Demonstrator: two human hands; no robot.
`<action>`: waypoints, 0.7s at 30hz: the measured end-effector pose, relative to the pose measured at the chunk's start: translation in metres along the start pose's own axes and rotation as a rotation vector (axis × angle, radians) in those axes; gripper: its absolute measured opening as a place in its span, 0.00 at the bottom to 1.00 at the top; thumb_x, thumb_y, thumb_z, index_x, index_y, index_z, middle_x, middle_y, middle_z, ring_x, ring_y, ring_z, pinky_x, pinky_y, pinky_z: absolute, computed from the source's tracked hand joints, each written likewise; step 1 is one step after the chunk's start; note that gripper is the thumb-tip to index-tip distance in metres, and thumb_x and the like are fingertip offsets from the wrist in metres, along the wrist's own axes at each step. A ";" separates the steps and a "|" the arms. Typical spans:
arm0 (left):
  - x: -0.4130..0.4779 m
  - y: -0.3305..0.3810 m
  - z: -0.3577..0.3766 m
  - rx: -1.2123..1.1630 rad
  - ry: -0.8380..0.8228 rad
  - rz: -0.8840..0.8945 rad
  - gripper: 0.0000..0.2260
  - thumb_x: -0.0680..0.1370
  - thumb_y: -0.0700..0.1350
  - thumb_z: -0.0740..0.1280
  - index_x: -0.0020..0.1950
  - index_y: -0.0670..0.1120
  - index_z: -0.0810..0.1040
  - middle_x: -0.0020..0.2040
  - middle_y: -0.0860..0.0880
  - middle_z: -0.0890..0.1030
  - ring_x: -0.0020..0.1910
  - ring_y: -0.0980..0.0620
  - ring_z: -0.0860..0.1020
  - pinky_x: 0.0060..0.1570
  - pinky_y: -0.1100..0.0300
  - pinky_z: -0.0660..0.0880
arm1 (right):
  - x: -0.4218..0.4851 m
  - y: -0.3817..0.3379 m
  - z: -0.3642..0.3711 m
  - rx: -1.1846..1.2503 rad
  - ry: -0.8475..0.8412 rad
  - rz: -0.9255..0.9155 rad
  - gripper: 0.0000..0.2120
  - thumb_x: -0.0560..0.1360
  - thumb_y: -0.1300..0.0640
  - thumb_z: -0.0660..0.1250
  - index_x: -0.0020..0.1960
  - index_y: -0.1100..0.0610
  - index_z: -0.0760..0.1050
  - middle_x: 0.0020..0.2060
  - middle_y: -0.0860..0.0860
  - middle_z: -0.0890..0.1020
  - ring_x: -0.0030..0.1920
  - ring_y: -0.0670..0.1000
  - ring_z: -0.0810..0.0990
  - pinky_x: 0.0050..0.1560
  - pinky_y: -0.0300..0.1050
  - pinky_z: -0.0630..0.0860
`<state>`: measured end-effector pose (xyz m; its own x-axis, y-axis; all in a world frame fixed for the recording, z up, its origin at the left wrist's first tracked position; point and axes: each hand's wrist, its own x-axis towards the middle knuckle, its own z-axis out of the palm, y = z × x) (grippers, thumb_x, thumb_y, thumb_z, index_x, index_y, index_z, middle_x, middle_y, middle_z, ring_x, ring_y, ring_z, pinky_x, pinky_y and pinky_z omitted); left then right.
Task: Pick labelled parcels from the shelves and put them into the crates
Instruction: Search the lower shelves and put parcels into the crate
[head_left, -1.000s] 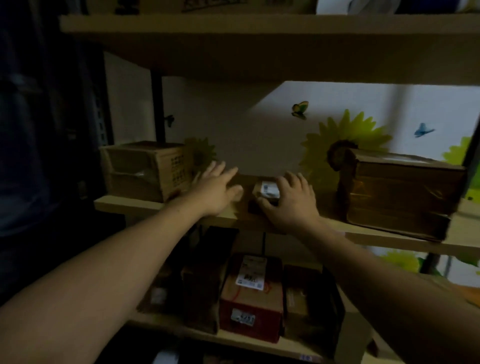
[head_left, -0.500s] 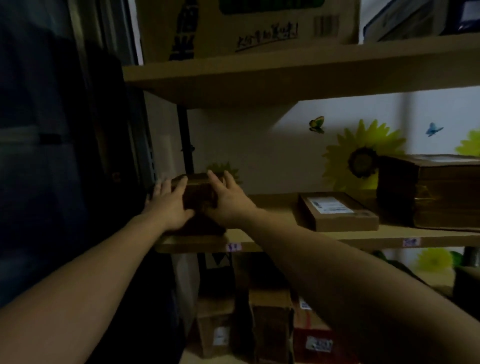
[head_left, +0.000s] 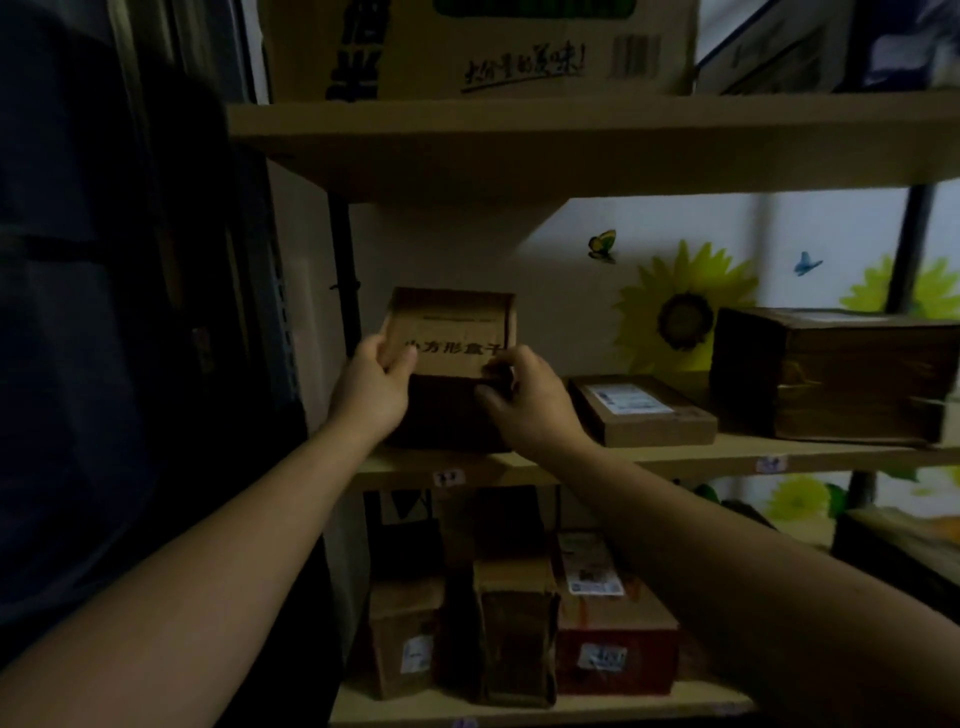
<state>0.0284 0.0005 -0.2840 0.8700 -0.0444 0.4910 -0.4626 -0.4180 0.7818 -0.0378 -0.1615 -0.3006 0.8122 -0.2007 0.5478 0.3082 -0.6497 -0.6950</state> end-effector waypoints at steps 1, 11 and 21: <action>-0.001 0.001 0.005 -0.035 -0.024 -0.039 0.24 0.80 0.57 0.57 0.74 0.50 0.60 0.69 0.47 0.70 0.65 0.46 0.71 0.59 0.53 0.70 | -0.002 0.002 -0.005 0.004 0.008 -0.007 0.09 0.77 0.51 0.67 0.54 0.45 0.68 0.53 0.42 0.70 0.53 0.43 0.73 0.47 0.35 0.72; -0.058 0.004 0.031 -0.084 -0.167 -0.078 0.30 0.75 0.42 0.70 0.72 0.48 0.59 0.61 0.51 0.71 0.58 0.54 0.70 0.59 0.59 0.66 | -0.018 0.040 -0.039 0.102 -0.039 0.125 0.42 0.72 0.58 0.71 0.75 0.39 0.50 0.66 0.50 0.71 0.65 0.52 0.71 0.62 0.53 0.73; -0.072 0.018 0.014 -0.185 -0.208 -0.103 0.15 0.79 0.50 0.63 0.64 0.53 0.66 0.55 0.52 0.75 0.48 0.57 0.75 0.39 0.67 0.70 | -0.031 0.023 -0.048 0.253 0.018 0.103 0.37 0.75 0.54 0.69 0.74 0.38 0.50 0.68 0.48 0.69 0.68 0.52 0.69 0.66 0.59 0.70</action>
<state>-0.0396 -0.0164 -0.3106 0.9215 -0.2034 0.3309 -0.3765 -0.2586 0.8896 -0.0796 -0.2055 -0.3118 0.8375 -0.2706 0.4748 0.3403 -0.4216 -0.8405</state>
